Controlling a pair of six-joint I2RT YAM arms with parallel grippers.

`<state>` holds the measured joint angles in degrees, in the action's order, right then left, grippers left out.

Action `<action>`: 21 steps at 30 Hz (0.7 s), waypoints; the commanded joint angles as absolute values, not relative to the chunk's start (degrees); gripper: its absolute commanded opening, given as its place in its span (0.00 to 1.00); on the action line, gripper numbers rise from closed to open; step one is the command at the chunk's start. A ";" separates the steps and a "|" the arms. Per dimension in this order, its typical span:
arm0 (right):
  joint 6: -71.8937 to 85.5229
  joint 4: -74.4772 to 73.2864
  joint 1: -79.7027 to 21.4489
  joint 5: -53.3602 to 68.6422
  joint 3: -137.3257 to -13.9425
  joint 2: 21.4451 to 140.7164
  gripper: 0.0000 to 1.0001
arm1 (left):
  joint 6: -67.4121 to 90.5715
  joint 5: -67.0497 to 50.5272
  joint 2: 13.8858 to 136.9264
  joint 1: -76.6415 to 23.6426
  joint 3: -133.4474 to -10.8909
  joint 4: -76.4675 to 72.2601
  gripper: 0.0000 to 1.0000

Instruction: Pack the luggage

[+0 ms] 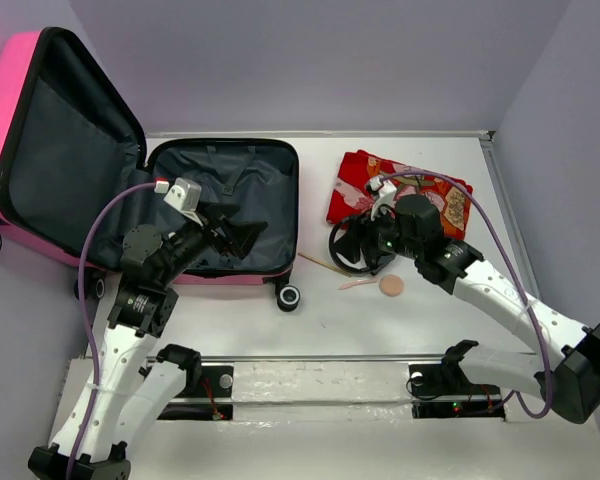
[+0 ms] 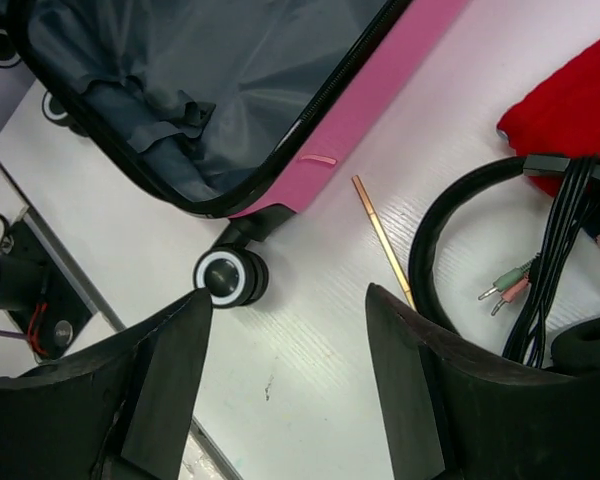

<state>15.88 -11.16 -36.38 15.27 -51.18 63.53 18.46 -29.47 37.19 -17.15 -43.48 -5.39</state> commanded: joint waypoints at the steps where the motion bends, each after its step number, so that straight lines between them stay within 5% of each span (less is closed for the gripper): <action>1: 13.18 -12.04 -37.71 11.08 -54.49 64.86 0.67 | 18.02 -27.86 36.12 -16.61 -43.77 -5.10 0.99; 11: 11.52 -13.97 -39.28 8.35 -58.00 77.76 0.48 | 18.02 -26.02 35.25 -16.52 -43.59 -4.48 0.99; 21: 9.67 -15.99 -40.43 4.40 -63.01 89.29 0.45 | 18.11 -25.05 34.37 -16.44 -43.42 -4.48 0.99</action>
